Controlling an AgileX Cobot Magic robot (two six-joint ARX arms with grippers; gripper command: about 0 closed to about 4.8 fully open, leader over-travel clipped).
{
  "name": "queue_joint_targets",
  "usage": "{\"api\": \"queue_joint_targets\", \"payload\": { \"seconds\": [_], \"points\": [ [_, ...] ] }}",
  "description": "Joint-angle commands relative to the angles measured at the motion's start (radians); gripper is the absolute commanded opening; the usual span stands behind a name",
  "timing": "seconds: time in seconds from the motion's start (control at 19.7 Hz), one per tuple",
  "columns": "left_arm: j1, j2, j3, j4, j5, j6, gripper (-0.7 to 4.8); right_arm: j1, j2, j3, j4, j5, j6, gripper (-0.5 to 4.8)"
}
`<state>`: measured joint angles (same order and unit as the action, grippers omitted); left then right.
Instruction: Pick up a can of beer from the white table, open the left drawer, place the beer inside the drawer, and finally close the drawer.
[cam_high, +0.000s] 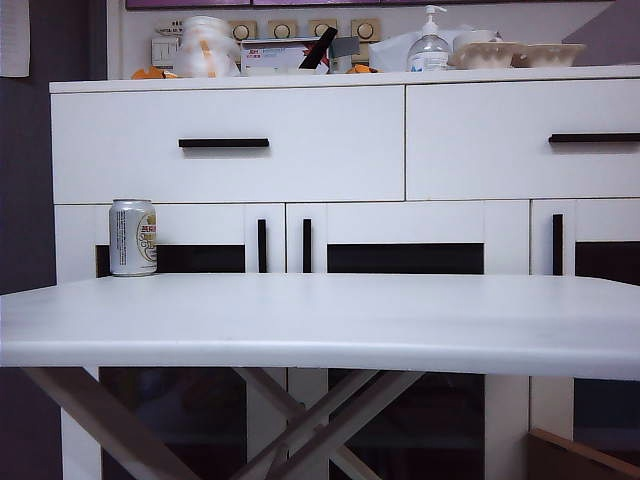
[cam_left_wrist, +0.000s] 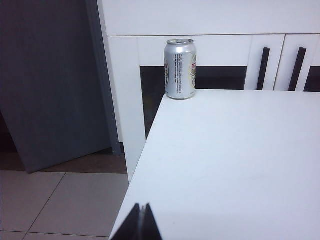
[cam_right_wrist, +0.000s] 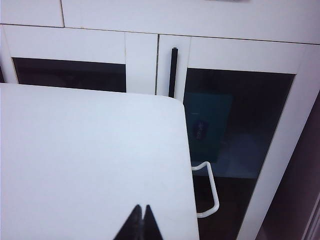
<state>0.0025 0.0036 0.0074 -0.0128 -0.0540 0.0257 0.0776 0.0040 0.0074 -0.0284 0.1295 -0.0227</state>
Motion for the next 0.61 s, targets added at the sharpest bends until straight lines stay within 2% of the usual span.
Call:
{"api": "queue_joint_targets", "payload": {
  "seconds": [0.05,0.51,0.61],
  "points": [
    [-0.002,0.000,0.002,0.009,-0.002,0.000,-0.05,0.002,-0.001,0.000,0.011,-0.003,0.005,-0.01],
    [-0.002,0.000,0.003,0.004,-0.002,-0.003,-0.05,0.002,-0.001,0.011,0.009,-0.006,0.039,-0.01],
    [-0.002,0.000,0.005,0.003,-0.004,-0.041,-0.05,0.002,-0.001,0.057,-0.010,-0.005,0.073,-0.01]
  ]
}}
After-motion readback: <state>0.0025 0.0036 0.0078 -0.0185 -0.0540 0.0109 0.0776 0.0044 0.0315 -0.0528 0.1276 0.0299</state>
